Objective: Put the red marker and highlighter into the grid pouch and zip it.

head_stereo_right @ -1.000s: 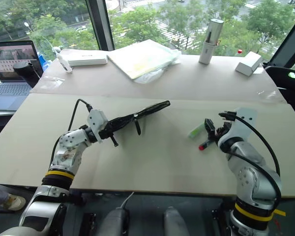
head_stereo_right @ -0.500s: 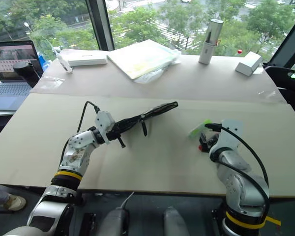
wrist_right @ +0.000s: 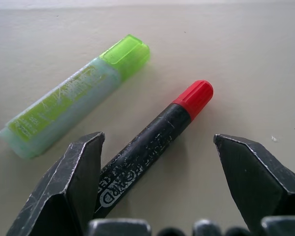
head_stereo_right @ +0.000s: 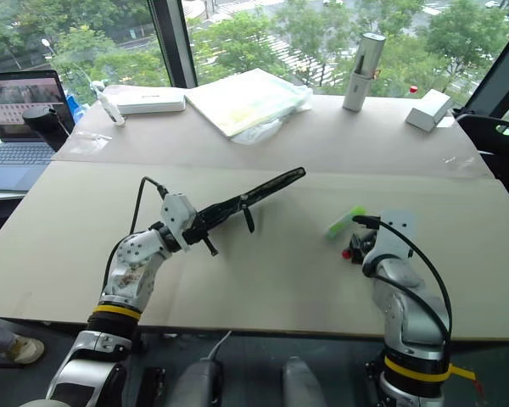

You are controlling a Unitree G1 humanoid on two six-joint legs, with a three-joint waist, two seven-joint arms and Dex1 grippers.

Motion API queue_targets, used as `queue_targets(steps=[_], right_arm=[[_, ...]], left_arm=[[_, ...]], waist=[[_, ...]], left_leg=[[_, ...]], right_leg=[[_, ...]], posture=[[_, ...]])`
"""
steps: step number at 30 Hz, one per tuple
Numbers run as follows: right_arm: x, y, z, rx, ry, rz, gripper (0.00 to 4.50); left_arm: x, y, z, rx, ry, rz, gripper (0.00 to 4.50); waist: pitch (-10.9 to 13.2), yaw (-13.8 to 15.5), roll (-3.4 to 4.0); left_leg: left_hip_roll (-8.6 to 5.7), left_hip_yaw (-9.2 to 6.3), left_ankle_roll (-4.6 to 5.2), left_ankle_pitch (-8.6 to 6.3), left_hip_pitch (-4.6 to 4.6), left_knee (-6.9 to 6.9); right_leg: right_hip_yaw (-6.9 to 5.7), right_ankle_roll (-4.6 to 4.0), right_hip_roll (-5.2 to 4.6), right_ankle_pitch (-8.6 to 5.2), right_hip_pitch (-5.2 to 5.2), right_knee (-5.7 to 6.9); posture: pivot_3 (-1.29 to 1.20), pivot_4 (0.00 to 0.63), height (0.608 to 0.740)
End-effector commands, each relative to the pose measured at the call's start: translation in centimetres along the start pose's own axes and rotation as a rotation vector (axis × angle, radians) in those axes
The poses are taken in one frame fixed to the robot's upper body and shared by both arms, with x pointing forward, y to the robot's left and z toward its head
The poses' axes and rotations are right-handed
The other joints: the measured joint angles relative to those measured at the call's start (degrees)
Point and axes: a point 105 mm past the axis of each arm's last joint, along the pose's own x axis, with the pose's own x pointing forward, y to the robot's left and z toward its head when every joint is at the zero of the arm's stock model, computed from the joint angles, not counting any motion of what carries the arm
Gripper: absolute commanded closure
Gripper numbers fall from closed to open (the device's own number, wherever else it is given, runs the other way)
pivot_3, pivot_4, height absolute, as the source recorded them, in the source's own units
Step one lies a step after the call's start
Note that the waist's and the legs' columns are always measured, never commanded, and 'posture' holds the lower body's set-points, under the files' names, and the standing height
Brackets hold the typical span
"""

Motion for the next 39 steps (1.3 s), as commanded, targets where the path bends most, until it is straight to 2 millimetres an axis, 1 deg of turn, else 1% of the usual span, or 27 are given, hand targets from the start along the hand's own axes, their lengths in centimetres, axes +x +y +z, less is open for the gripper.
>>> queue_targets(steps=[1, 4, 10, 12, 15, 22, 23, 27, 30, 32, 33, 34, 35, 37, 38, 39], right_arm=[[0.4, -0.7, -0.2, -0.013, -0.006, -0.038, 0.54], [0.6, -1.2, -0.6, -0.018, 0.007, -0.060, 0.54], [0.4, -1.8, -2.5, 0.043, 0.066, -0.111, 0.54], [0.2, -2.0, -2.8, 0.053, 0.073, -0.129, 0.54], [0.0, -2.3, -3.0, 0.059, 0.075, -0.148, 1.25], [-0.5, -4.3, -2.7, 0.061, 0.051, -0.245, 3.65], [-0.6, -4.5, -2.7, 0.064, 0.048, -0.257, 3.93], [-0.7, -5.2, -2.7, 0.066, 0.042, -0.291, 3.96], [-0.6, -5.0, -2.4, 0.093, 0.028, -0.270, 3.96], [-0.1, -3.9, -1.3, 0.172, -0.011, -0.187, 3.96], [0.1, -3.5, 0.0, 0.161, -0.064, -0.143, 3.96], [0.3, -2.9, 2.1, 0.127, -0.156, -0.076, 3.96], [0.1, -2.2, 4.2, 0.045, -0.244, -0.010, 3.96], [-0.4, -0.6, 6.9, -0.141, -0.380, 0.113, 3.96], [-1.0, 0.5, 8.0, -0.254, -0.447, 0.203, 3.96], [-1.4, 1.3, 8.4, -0.329, -0.488, 0.267, 3.96]], left_arm=[[-0.1, 0.4, 1.3, 0.032, -0.034, 0.016, 4.50], [0.0, 0.3, 1.3, 0.031, -0.035, 0.019, 4.50], [0.1, 0.5, 1.4, 0.027, -0.040, 0.021, 4.50], [0.1, 0.5, 1.4, 0.027, -0.040, 0.021, 4.50], [0.1, 0.5, 1.4, 0.026, -0.042, 0.019, 4.50], [0.3, 0.5, 1.5, 0.021, -0.045, 0.009, 4.50], [0.3, 0.5, 1.6, 0.021, -0.045, 0.008, 4.50], [0.3, 0.5, 1.6, 0.016, -0.042, -0.002, 4.50], [0.2, 0.4, 1.5, 0.001, -0.031, -0.020, 4.50], [0.1, 0.3, 1.5, -0.001, -0.022, -0.042, 4.50], [0.0, 0.2, 1.5, -0.003, -0.020, -0.051, 4.50], [-0.1, 0.2, 1.6, -0.003, -0.016, -0.062, 4.50], [-0.2, 0.2, 1.7, -0.001, -0.013, -0.070, 4.50], [-0.3, 0.1, 1.8, 0.000, -0.007, -0.090, 4.50], [-0.5, 0.1, 1.9, 0.008, 0.000, -0.106, 4.50], [-0.6, 0.0, 2.0, 0.012, 0.005, -0.118, 4.50]], waist=[[0.0, 0.0, 0.00], [0.0, 0.0, 0.00], [0.0, 0.1, 0.00], [0.0, 0.2, 0.00], [0.0, 0.3, 0.00], [0.0, 0.7, 0.00], [0.0, 0.8, 0.00], [0.0, 0.8, 0.00], [0.0, 0.8, 0.00], [0.0, 0.6, 0.00], [0.0, 0.4, 0.00], [0.0, 0.2, 0.00], [0.0, 0.0, 0.05], [0.2, -0.2, 0.26], [0.2, -0.3, 0.35], [0.2, -0.3, 0.35]], left_leg=[[0.00, 0.00, 0.00, 0.00, 0.01, 0.00], [-0.01, 0.00, 0.00, 0.00, 0.00, 0.00], [0.00, -0.02, 0.00, 0.00, 0.01, 0.00], [-0.01, -0.03, 0.00, 0.00, 0.01, 0.00], [-0.01, -0.04, 0.00, 0.00, 0.01, 0.01], [-0.03, -0.05, -0.01, 0.00, 0.01, 0.03], [-0.03, -0.05, 0.00, 0.00, 0.01, 0.03], [-0.03, -0.05, -0.01, 0.00, 0.01, 0.04], [-0.03, -0.04, -0.01, 0.00, 0.01, 0.04], [-0.03, -0.04, -0.01, 0.00, 0.01, 0.04], [-0.02, -0.05, 0.00, 0.00, 0.01, 0.03], [-0.02, -0.05, 0.00, 0.00, 0.02, 0.03], [-0.03, -0.04, 0.00, 0.00, 0.01, 0.03], [-0.07, 0.01, 0.00, 0.01, 0.00, 0.04], [-0.08, 0.01, 0.00, 0.00, 0.00, 0.03], [-0.07, -0.01, 0.00, 0.00, 0.01, -0.02]], right_leg=[[0.00, 0.00, 0.00, 0.00, 0.01, 0.00], [0.01, 0.00, 0.00, 0.00, 0.00, -0.01], [-0.01, 0.00, 0.00, 0.00, 0.03, -0.01], [-0.02, 0.00, 0.00, 0.00, 0.04, -0.01], [-0.02, 0.00, 0.00, 0.00, 0.07, -0.02], [-0.01, 0.01, -0.01, -0.01, 0.09, -0.04], [-0.01, 0.01, -0.01, -0.01, 0.09, -0.04], [0.00, 0.02, 0.00, -0.01, 0.09, -0.03], [0.00, 0.01, 0.00, -0.01, 0.09, -0.03], [0.00, 0.01, 0.00, -0.01, 0.08, -0.03], [0.00, 0.01, 0.00, -0.01, 0.08, -0.02], [0.00, 0.01, 0.00, -0.01, 0.07, -0.02], [0.02, 0.01, 0.00, -0.01, 0.06, -0.02], [0.07, 0.03, -0.03, -0.02, 0.04, -0.03], [0.08, 0.05, -0.04, -0.03, 0.04, -0.03], [0.06, 0.07, -0.02, -0.04, 0.03, -0.06]], posture=[[0.00, 0.150, 0.740], [0.00, 0.150, 0.740], [0.00, 0.150, 0.740], [0.00, 0.150, 0.740], [0.00, 0.150, 0.740], [0.00, 0.150, 0.740], [0.00, 0.150, 0.740], [0.00, 0.150, 0.740], [0.00, 0.150, 0.740], [0.00, 0.150, 0.740], [0.00, 0.150, 0.740], [0.00, 0.150, 0.740], [0.00, 0.150, 0.740], [0.00, 0.150, 0.740], [0.00, 0.150, 0.740], [0.00, 0.150, 0.740]])
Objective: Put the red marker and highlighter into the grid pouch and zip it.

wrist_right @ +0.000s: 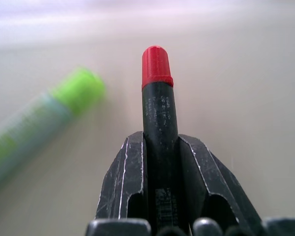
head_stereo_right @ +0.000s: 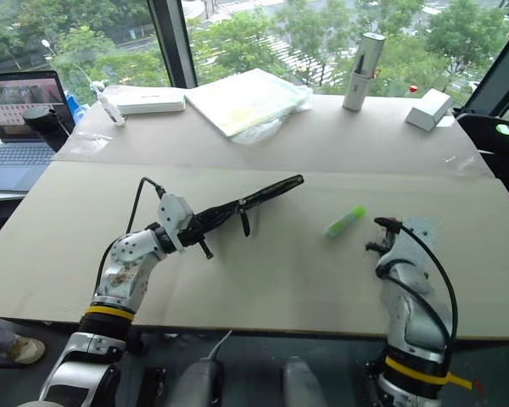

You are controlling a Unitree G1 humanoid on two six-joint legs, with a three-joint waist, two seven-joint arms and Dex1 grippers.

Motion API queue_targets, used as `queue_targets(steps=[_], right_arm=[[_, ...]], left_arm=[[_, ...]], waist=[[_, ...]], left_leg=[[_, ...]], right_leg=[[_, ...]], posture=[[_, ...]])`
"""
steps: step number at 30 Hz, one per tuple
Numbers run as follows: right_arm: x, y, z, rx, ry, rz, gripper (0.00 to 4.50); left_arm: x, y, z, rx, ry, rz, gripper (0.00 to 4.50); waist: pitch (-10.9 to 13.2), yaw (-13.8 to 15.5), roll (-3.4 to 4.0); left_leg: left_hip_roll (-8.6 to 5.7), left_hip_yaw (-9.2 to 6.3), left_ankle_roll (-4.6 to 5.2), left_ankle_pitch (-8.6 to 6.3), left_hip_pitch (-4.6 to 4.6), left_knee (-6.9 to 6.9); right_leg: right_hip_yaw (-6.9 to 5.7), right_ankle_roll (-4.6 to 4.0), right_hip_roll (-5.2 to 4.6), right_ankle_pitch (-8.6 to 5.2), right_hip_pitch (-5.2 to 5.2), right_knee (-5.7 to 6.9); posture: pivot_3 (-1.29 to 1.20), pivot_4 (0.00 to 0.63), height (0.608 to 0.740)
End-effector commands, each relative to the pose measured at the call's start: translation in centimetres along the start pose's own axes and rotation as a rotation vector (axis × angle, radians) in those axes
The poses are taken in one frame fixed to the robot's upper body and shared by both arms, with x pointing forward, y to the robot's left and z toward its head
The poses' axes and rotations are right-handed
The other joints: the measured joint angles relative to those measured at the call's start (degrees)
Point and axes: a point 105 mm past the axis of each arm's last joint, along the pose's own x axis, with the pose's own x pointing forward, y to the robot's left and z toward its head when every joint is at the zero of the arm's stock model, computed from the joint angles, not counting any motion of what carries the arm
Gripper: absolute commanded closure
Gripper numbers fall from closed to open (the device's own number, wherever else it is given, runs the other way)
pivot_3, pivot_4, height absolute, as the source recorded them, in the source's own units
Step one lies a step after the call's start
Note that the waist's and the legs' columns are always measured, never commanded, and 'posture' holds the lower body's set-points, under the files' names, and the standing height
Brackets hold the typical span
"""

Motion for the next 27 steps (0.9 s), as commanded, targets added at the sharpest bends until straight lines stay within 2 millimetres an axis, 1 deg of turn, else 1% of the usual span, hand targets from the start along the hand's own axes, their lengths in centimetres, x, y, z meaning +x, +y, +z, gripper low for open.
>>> queue_targets(steps=[1, 3, 4, 6, 7, 9, 11, 16, 19, 21, 27], right_arm=[[-0.7, 3.1, 4.2, -0.238, -0.240, 0.277, 3.96], [-1.5, 4.2, 4.8, -0.402, -0.315, 0.406, 3.96], [-1.8, 4.5, 4.8, -0.457, -0.340, 0.450, 3.96], [-2.2, 5.1, 4.7, -0.612, -0.370, 0.564, 3.96], [-2.4, 5.4, 4.6, -0.662, -0.378, 0.611, 3.96], [-2.5, 6.0, 4.4, -0.817, -0.410, 0.684, 3.96], [-2.3, 6.5, 4.5, -0.918, -0.447, 0.717, 3.96], [-2.3, 8.4, 4.9, -1.031, -0.541, 0.784, 3.96], [-2.3, 9.0, 5.0, -1.083, -0.578, 0.804, 3.96], [-2.3, 9.2, 4.9, -1.118, -0.594, 0.818, 3.96], [-1.7, 8.8, 4.4, -1.206, -0.599, 0.831, 3.96]], left_arm=[[0.0, 0.0, 1.8, 0.054, -0.030, -0.050, 4.50], [-0.2, 0.1, 1.9, 0.066, -0.020, -0.066, 4.50], [-0.3, 0.2, 2.0, 0.069, -0.016, -0.071, 4.50], [-0.6, 0.4, 2.0, 0.084, -0.002, -0.088, 4.50], [-0.6, 0.5, 2.0, 0.088, 0.004, -0.095, 4.50], [-0.8, 0.6, 1.9, 0.094, 0.013, -0.103, 4.50], [-0.9, 0.6, 1.7, 0.102, 0.023, -0.113, 4.50], [-0.8, 0.2, 1.4, 0.108, 0.028, -0.128, 4.50], [-0.7, -0.2, 1.3, 0.107, 0.031, -0.137, 4.50], [-0.7, -0.3, 1.2, 0.108, 0.034, -0.141, 4.50], [-0.7, -0.4, 1.2, 0.111, 0.034, -0.147, 4.50]], waist=[[0.0, 0.0, 0.00], [0.0, 0.0, 0.00], [0.0, 0.1, -0.01], [0.0, 0.1, -0.02], [0.0, 0.2, -0.01], [0.0, 0.3, -0.03], [0.0, 0.2, -0.03], [0.1, 0.2, -0.05], [0.1, 0.2, -0.05], [0.1, 0.4, -0.05], [0.1, 0.5, -0.05]], left_leg=[[0.01, -0.04, 0.00, 0.00, 0.01, -0.04], [0.01, -0.08, 0.00, 0.00, 0.03, -0.09], [0.01, -0.07, 0.00, 0.00, 0.02, -0.08], [0.00, -0.07, 0.00, 0.00, 0.00, -0.05], [-0.03, -0.04, 0.00, 0.00, 0.00, 0.00], [-0.06, -0.05, 0.00, 0.00, -0.01, 0.07], [-0.06, -0.05, 0.00, 0.00, 0.00, 0.08], [-0.05, -0.07, 0.00, 0.00, 0.00, 0.03], [-0.06, -0.06, 0.00, 0.00, -0.01, 0.04], [-0.06, -0.06, 0.00, 0.00, -0.01, 0.07], [-0.06, -0.06, -0.01, 0.00, 0.00, 0.10]], right_leg=[[-0.02, 0.03, 0.02, -0.04, 0.00, 0.00], [-0.04, 0.00, 0.03, -0.07, 0.02, -0.01], [-0.03, -0.01, 0.03, -0.07, 0.02, -0.01], [-0.03, 0.00, 0.01, -0.08, 0.05, -0.04], [0.00, 0.00, 0.00, -0.08, 0.05, -0.03], [0.00, 0.01, -0.03, -0.08, 0.09, -0.02], [0.00, 0.06, -0.02, -0.11, 0.09, -0.01], [0.00, -0.01, -0.01, -0.07, 0.05, 0.01], [0.01, -0.01, -0.02, -0.07, 0.06, 0.00], [0.00, -0.01, -0.02, -0.07, 0.07, 0.01], [0.00, -0.02, -0.02, -0.07, 0.08, 0.04]], posture=[[0.00, 0.150, 0.740], [0.00, 0.150, 0.740], [0.00, 0.150, 0.740], [0.00, 0.150, 0.740], [0.00, 0.150, 0.740], [0.00, 0.150, 0.740], [0.00, 0.150, 0.740], [0.00, 0.150, 0.740], [0.00, 0.150, 0.740], [0.00, 0.150, 0.740], [0.00, 0.150, 0.740]])
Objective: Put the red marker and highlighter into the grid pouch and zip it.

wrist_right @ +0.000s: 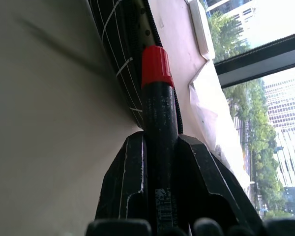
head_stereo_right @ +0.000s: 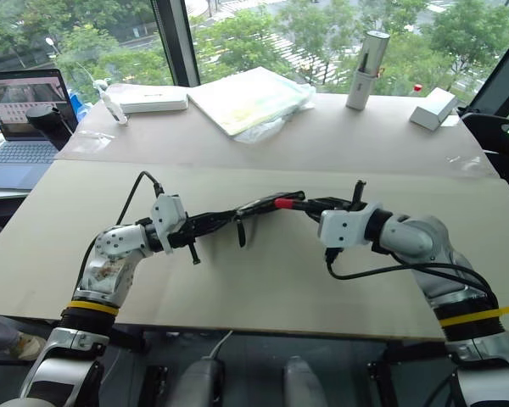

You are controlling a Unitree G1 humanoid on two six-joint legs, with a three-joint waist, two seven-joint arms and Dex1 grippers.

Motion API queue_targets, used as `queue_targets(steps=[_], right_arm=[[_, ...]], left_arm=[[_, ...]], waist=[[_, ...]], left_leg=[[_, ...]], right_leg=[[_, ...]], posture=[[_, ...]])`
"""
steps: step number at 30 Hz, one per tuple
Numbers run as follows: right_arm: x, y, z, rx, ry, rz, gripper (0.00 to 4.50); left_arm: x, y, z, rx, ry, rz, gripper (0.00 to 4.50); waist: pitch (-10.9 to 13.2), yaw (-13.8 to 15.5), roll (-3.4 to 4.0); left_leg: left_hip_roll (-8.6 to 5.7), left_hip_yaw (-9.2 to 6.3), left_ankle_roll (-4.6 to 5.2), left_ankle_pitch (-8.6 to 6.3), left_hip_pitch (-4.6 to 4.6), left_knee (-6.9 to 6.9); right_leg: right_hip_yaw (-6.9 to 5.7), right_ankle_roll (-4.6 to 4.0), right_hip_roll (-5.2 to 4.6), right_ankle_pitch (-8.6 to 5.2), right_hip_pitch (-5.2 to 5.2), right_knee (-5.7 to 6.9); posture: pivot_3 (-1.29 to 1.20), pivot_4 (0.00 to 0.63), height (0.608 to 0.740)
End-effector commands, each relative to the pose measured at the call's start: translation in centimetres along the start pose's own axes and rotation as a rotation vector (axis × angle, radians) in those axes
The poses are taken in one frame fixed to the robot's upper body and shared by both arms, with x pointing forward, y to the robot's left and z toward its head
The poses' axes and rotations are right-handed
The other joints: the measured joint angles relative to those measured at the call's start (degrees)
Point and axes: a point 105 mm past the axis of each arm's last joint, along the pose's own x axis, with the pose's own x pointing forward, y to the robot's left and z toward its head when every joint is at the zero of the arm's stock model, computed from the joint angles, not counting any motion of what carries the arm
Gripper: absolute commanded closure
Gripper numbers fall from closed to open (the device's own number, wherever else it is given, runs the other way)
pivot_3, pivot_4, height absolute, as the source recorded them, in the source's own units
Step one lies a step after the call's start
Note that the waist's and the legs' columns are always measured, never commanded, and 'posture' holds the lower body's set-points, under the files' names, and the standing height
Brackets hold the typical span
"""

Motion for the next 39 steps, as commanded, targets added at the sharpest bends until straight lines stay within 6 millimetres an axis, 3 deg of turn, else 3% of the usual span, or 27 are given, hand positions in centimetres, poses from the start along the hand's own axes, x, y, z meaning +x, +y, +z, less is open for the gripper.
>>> queue_targets(steps=[1, 4, 11, 22, 24, 26, 30, 35, 37, 39], right_arm=[[0.0, -0.8, 0.2, -0.085, -0.016, 0.001, 3.96], [0.3, -0.7, 0.0, -0.104, -0.020, 0.017, 3.96], [3.6, -0.4, 1.6, -0.157, -0.096, 0.051, 3.96], [8.4, 1.8, 6.9, -0.148, -0.307, 0.105, 3.96], [8.5, 2.0, 7.0, -0.119, -0.312, 0.111, 2.93], [8.5, 1.9, 6.7, -0.070, -0.303, 0.116, 2.33], [7.8, -0.5, 4.9, -0.047, -0.240, 0.030, 0.98], [5.9, -2.9, 2.8, 0.017, -0.204, -0.029, 0.98], [4.4, -4.2, 2.6, 0.128, -0.244, -0.064, 0.98], [2.7, -5.8, 2.5, 0.348, -0.312, -0.111, 0.98]], left_arm=[[0.3, 0.0, 1.0, 0.047, -0.027, -0.014, 4.50], [0.3, 0.0, 1.0, 0.048, -0.027, -0.019, 4.50], [1.1, -0.4, 1.3, 0.049, -0.039, -0.046, 4.50], [2.0, -0.5, 2.3, 0.048, -0.063, -0.061, 4.50], [2.0, -0.5, 2.3, 0.048, -0.066, -0.060, 4.50], [2.0, -0.5, 2.4, 0.049, -0.067, -0.056, 4.50], [1.8, -0.6, 2.6, 0.048, -0.063, -0.048, 4.50], [1.7, -0.7, 2.6, 0.043, -0.053, -0.042, 4.50], [1.8, -0.7, 2.6, 0.043, -0.050, -0.041, 4.50], [1.8, -0.7, 2.5, 0.042, -0.046, -0.040, 4.50]], waist=[[0.0, -0.1, 0.00], [0.0, -0.2, 0.00], [0.0, -0.4, 0.01], [0.0, -0.2, 0.02], [0.0, -0.2, 0.02], [0.0, -0.2, 0.03], [0.0, -0.2, 0.03], [0.0, -0.2, 0.03], [0.0, -0.2, 0.03], [0.0, -0.2, 0.02]], left_leg=[[0.00, 0.00, 0.00, 0.00, 0.00, 0.00], [0.00, 0.00, 0.00, 0.00, 0.01, -0.01], [0.00, -0.01, 0.00, 0.00, 0.03, -0.02], [0.00, -0.03, -0.01, 0.01, 0.02, 0.07], [0.00, -0.04, -0.01, 0.01, 0.02, 0.08], [0.00, -0.04, -0.01, 0.01, 0.02, 0.07], [0.00, -0.05, -0.01, 0.01, 0.02, 0.10], [0.00, -0.05, -0.01, 0.01, 0.02, 0.09], [0.00, -0.05, -0.01, 0.01, 0.02, 0.10], [0.00, -0.06, -0.01, 0.01, 0.02, 0.10]], right_leg=[[0.00, 0.00, 0.00, 0.00, 0.00, 0.01], [0.01, -0.01, 0.01, 0.00, -0.01, 0.04], [0.01, -0.02, 0.01, 0.01, -0.02, 0.08], [0.00, -0.02, 0.00, 0.01, -0.01, 0.17], [-0.01, -0.02, 0.01, 0.01, -0.01, 0.18], [-0.01, -0.02, 0.01, 0.01, -0.01, 0.18], [-0.01, -0.02, 0.01, 0.01, 0.00, 0.19], [-0.01, -0.02, 0.00, 0.01, 0.00, 0.20], [-0.01, -0.02, 0.01, 0.01, 0.01, 0.20], [-0.01, -0.03, 0.01, 0.01, 0.02, 0.20]], posture=[[0.00, 0.150, 0.740], [0.00, 0.150, 0.740], [0.00, 0.150, 0.740], [0.00, 0.150, 0.740], [0.00, 0.150, 0.740], [0.00, 0.150, 0.740], [0.00, 0.150, 0.740], [0.00, 0.150, 0.740], [0.00, 0.150, 0.740], [0.00, 0.150, 0.740]])
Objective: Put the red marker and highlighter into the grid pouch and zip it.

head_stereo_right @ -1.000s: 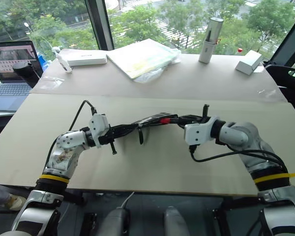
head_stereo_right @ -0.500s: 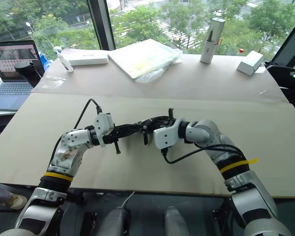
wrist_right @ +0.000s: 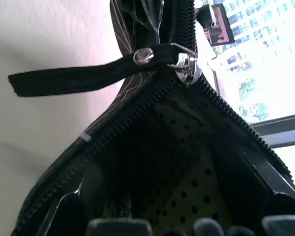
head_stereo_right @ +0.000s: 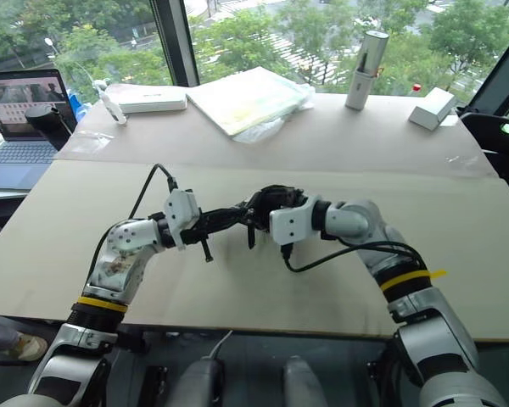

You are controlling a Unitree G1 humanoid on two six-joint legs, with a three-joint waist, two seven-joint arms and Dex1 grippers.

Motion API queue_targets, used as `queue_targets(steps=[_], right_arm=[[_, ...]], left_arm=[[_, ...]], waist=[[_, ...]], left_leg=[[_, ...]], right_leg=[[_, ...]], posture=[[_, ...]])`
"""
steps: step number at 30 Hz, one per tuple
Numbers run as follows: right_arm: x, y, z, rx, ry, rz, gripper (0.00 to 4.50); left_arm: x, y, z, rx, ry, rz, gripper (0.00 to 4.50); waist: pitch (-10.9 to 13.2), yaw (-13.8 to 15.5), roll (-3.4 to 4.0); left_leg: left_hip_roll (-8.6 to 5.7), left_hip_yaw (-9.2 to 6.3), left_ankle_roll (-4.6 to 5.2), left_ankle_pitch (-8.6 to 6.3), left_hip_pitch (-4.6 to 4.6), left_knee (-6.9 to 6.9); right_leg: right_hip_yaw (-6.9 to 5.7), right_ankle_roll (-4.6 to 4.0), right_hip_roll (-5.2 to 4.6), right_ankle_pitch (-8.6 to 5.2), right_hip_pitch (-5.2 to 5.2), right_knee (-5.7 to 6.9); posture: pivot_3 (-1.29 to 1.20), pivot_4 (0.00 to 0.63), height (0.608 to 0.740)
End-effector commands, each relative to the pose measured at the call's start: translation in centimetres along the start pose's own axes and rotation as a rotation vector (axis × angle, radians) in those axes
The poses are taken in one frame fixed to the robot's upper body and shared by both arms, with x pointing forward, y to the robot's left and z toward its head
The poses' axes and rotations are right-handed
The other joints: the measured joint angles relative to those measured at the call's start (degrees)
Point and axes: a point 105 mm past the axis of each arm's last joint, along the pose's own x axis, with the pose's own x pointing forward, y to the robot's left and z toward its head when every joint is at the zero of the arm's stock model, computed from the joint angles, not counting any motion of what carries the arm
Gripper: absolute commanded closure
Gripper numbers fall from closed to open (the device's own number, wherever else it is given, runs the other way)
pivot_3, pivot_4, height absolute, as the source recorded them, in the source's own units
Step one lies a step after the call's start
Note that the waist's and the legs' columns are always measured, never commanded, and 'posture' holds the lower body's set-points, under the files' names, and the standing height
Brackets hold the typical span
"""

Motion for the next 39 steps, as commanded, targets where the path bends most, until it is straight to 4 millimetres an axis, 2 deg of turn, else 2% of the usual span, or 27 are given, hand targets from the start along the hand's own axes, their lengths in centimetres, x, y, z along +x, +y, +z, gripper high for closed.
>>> queue_targets(steps=[1, 4, 6, 8, 13, 15, 18, 21, 24, 26, 27, 29, 31, 33, 35, 39], right_arm=[[-5.6, -6.0, 0.2, 0.383, -0.117, -0.260, 0.98], [-7.7, -6.0, 0.8, 0.632, -0.219, -0.244, 0.98], [-8.2, -6.2, 0.6, 0.623, -0.204, -0.275, 0.98], [-7.4, -5.4, 0.1, 0.529, -0.121, -0.261, 0.98], [-4.2, -1.5, 0.6, 0.333, -0.036, -0.077, 0.98], [-3.8, -1.4, 0.6, 0.322, -0.036, -0.083, 0.98], [-4.6, -2.6, -0.5, 0.375, -0.010, -0.166, 0.98], [-6.6, -4.8, -2.5, 0.449, 0.052, -0.337, 0.98], [-8.5, -6.6, -3.6, 0.514, 0.079, -0.502, 0.98], [-10.2, -7.5, -4.1, 0.624, 0.072, -0.621, 0.98], [-11.2, -7.6, -5.0, 0.673, 0.121, -0.693, 0.98], [-13.2, -6.5, -7.5, 0.806, 0.288, -0.798, 0.98], [-15.3, -3.9, -9.3, 0.987, 0.461, -0.924, 0.98], [-16.0, -2.1, -9.1, 1.082, 0.540, -0.975, 0.98], [-15.5, -0.2, -8.3, 1.224, 0.575, -1.037, 0.98], [-13.5, 1.9, -6.8, 1.318, 0.642, -1.022, 0.98]], left_arm=[[-0.5, 0.2, -0.1, 0.000, 0.019, 0.007, 4.50], [-0.6, 0.3, -0.2, -0.002, 0.022, 0.008, 4.50], [-0.7, 0.3, -0.3, -0.004, 0.023, 0.008, 4.50], [-0.7, 0.3, -0.3, -0.006, 0.024, 0.007, 4.50], [-0.5, 0.2, -0.3, -0.009, 0.018, -0.001, 4.50], [-0.5, 0.2, -0.3, -0.008, 0.016, -0.001, 4.50], [-0.6, 0.2, -0.3, -0.008, 0.016, 0.002, 4.50], [-1.0, 0.1, -0.4, -0.009, 0.021, 0.014, 4.50], [-1.3, 0.1, -0.5, -0.012, 0.028, 0.026, 4.50], [-1.4, 0.0, -0.5, -0.014, 0.029, 0.033, 4.50], [-1.5, 0.0, -0.6, -0.014, 0.030, 0.036, 4.50], [-1.6, 0.1, -0.7, -0.015, 0.033, 0.042, 4.50], [-1.8, 0.2, -0.9, -0.017, 0.037, 0.049, 4.50], [-1.9, 0.2, -1.0, -0.020, 0.039, 0.055, 4.50], [-1.8, 0.1, -1.2, -0.027, 0.035, 0.056, 4.50], [-1.5, -0.1, -1.4, -0.035, 0.027, 0.048, 4.50]], waist=[[0.0, 0.0, -0.01], [0.0, 0.1, -0.01], [0.0, 0.1, 0.00], [0.1, 0.1, 0.07], [0.1, -0.3, 0.07], [0.1, -0.3, 0.10], [0.1, 0.1, 0.10], [0.1, 0.5, 0.10], [0.1, 0.7, 0.10], [0.1, 0.6, 0.10], [0.1, 0.6, 0.10], [0.1, 0.6, 0.10], [0.1, 1.0, 0.10], [0.1, 1.3, 0.11], [0.1, 1.2, 0.12], [0.1, 0.2, 0.17]], left_leg=[[0.00, -0.01, 0.00, 0.00, 0.00, 0.00], [0.00, -0.07, 0.00, 0.00, -0.01, 0.04], [-0.01, -0.10, 0.01, 0.00, -0.01, 0.07], [-0.02, -0.08, 0.01, 0.00, 0.01, 0.08], [0.02, -0.09, 0.01, 0.00, 0.04, 0.03], [0.01, -0.08, 0.01, 0.00, 0.01, 0.02], [-0.02, -0.04, 0.00, 0.00, -0.07, 0.07], [-0.02, -0.06, 0.00, 0.00, -0.06, 0.15], [-0.01, -0.06, 0.00, 0.00, -0.05, 0.15], [-0.01, -0.06, 0.00, 0.00, -0.05, 0.11], [-0.01, -0.07, 0.00, 0.00, -0.05, 0.11], [-0.01, -0.07, 0.00, 0.00, -0.05, 0.11], [-0.01, -0.07, 0.00, 0.00, -0.05, 0.11], [0.00, -0.11, 0.00, 0.00, -0.05, 0.10], [-0.01, -0.08, 0.00, 0.00, -0.06, 0.09], [-0.01, -0.08, 0.01, 0.01, -0.05, 0.07]], right_leg=[[0.00, 0.00, 0.00, 0.00, 0.02, 0.00], [-0.01, 0.00, 0.00, 0.00, 0.08, 0.01], [-0.03, 0.00, 0.00, 0.00, 0.11, 0.01], [-0.02, 0.00, -0.01, 0.00, 0.10, 0.01], [-0.03, -0.01, 0.08, -0.02, 0.03, 0.02], [-0.01, -0.01, 0.07, -0.02, -0.01, 0.04], [0.01, 0.00, 0.02, -0.02, -0.02, 0.03], [-0.01, 0.00, 0.02, -0.02, 0.04, 0.03], [-0.02, 0.00, 0.02, -0.02, 0.04, 0.04], [-0.01, 0.00, 0.03, -0.02, 0.02, 0.04], [-0.01, -0.01, 0.03, -0.02, 0.02, 0.04], [0.00, -0.01, 0.03, -0.02, 0.03, 0.06], [0.00, -0.01, 0.02, -0.02, 0.03, 0.06], [-0.03, -0.01, 0.03, -0.02, 0.04, 0.07], [0.01, -0.01, 0.03, -0.02, -0.01, 0.07], [0.07, -0.01, 0.06, -0.02, -0.07, 0.17]], posture=[[0.00, 0.150, 0.740], [0.00, 0.150, 0.740], [0.00, 0.150, 0.740], [0.00, 0.150, 0.740], [0.00, 0.150, 0.740], [0.00, 0.150, 0.740], [0.00, 0.150, 0.740], [0.00, 0.150, 0.740], [0.00, 0.150, 0.740], [0.00, 0.150, 0.740], [0.00, 0.150, 0.740], [0.00, 0.150, 0.740], [0.00, 0.150, 0.740], [0.00, 0.150, 0.740], [0.00, 0.150, 0.740], [0.00, 0.150, 0.740]])
